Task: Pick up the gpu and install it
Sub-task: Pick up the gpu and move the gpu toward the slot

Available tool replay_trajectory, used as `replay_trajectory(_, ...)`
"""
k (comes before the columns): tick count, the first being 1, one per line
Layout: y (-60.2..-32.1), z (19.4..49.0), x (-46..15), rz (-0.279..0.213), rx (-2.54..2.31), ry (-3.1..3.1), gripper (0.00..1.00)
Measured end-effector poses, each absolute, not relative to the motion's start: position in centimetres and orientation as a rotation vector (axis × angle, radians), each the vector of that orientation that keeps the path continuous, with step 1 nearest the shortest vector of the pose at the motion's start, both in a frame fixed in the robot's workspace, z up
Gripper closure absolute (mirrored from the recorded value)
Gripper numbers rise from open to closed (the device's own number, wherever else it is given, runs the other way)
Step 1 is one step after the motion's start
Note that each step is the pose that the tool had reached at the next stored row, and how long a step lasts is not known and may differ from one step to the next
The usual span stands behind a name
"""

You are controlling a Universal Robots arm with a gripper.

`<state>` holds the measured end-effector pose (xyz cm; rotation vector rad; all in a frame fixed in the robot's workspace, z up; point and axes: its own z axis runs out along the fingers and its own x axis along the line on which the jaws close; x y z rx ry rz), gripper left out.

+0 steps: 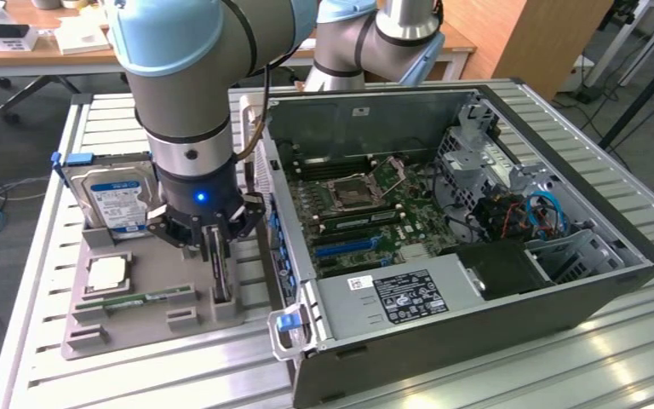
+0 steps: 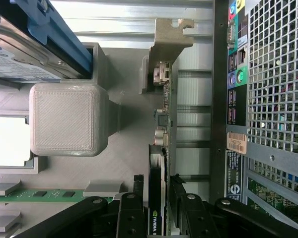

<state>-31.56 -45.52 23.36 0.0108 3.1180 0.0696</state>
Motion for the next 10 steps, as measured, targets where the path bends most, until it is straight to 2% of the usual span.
replay_trajectory(10, -45.52, 23.36, -31.56, 0.070, 0.011, 3.118, 0.67)
